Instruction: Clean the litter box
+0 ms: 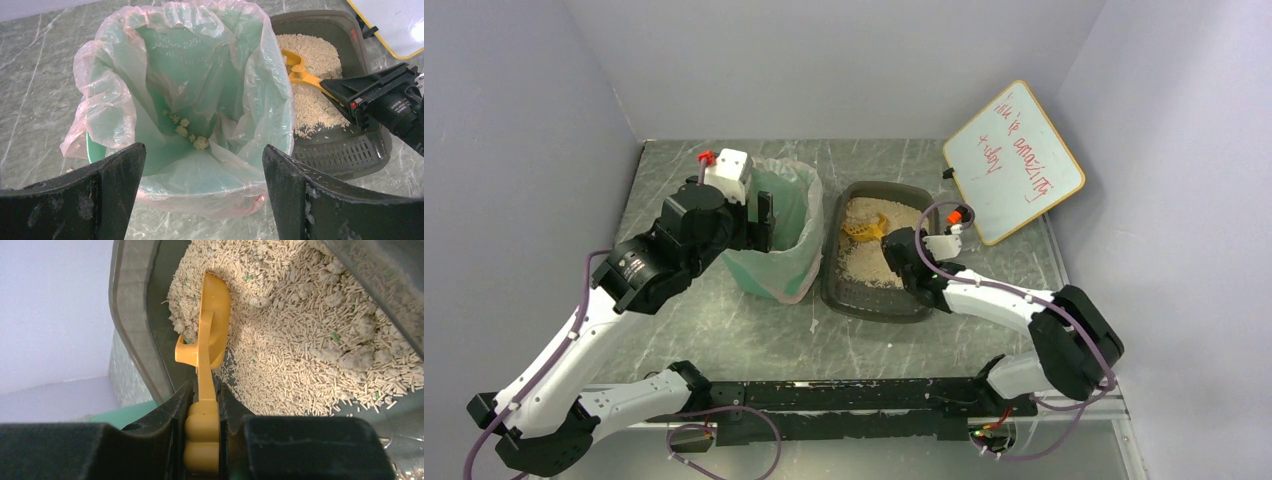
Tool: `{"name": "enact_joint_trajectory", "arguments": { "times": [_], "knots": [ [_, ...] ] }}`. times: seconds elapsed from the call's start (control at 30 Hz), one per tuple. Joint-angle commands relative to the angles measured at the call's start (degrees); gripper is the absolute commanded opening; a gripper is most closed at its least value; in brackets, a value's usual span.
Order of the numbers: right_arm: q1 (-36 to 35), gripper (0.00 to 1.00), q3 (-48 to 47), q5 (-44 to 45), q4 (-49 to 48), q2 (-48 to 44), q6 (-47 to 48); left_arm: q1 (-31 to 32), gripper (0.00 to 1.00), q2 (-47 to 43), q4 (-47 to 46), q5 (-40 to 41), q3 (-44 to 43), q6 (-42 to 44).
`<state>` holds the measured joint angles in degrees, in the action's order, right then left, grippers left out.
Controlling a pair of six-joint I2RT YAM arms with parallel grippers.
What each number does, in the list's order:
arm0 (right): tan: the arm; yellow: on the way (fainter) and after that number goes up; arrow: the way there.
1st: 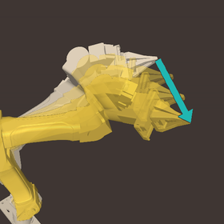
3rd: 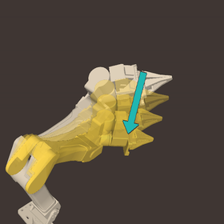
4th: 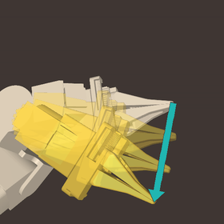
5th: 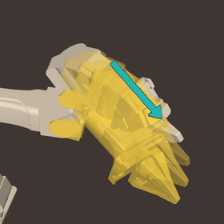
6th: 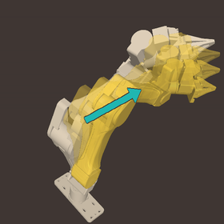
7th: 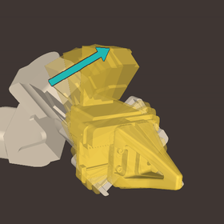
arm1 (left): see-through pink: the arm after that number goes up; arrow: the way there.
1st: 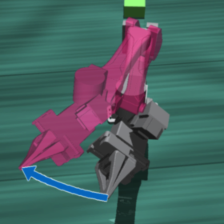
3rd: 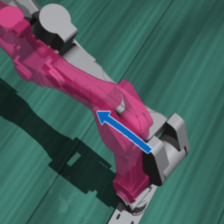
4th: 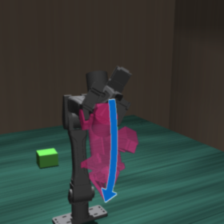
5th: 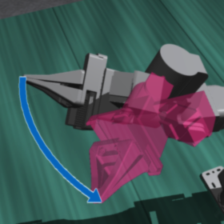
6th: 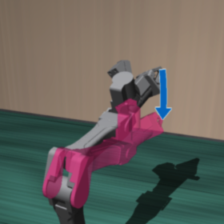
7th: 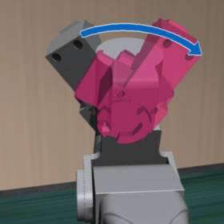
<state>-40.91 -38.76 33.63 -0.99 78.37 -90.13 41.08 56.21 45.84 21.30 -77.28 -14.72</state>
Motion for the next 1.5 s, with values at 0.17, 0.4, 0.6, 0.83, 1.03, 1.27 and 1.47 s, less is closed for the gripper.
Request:
{"name": "enact_joint_trajectory", "arguments": {
  "times": [0.17, 0.4, 0.6, 0.83, 1.03, 1.27, 1.47],
  "knots": [
    [1.4, 0.0, 7.0, 4.1, -7.3, 5.5, 1.4, 0.2, 0.92, -0.5, 1.1, 0.1, -2.5, -0.8],
    [1.5, 0.0, 13.1, 1.9, -22.8, 7.3, 7.5, 0.2, 0.91, -0.7, 1.7, -0.4, -3.2, -0.7],
    [2.2, 0.0, 19.6, -2.1, -43.1, 9.3, 14.5, 0.2, 0.91, -1.2, 2.0, -0.8, -3.4, -0.7],
    [2.9, 0.0, 23.6, -5.6, -58.4, 13.3, 17.1, 0.2, 0.9, -1.4, 3.0, -0.8, -4.3, -0.7],
    [3.3, 0.0, 25.9, -7.1, -64.9, 13.4, 18.1, 0.2, 0.9, -2.0, 2.9, -0.9, -3.7, -1.1],
    [3.4, 0.0, 26.7, -6.7, -63.2, 8.9, 18.4, 0.2, 0.89, -2.0, 3.1, -0.8, -3.9, -1.4],
    [3.4, 0.0, 27.9, -6.1, -61.9, 4.5, 18.4, 0.2, 0.89, -2.2, 3.4, -0.6, -4.6, -1.4]
  ]
}}
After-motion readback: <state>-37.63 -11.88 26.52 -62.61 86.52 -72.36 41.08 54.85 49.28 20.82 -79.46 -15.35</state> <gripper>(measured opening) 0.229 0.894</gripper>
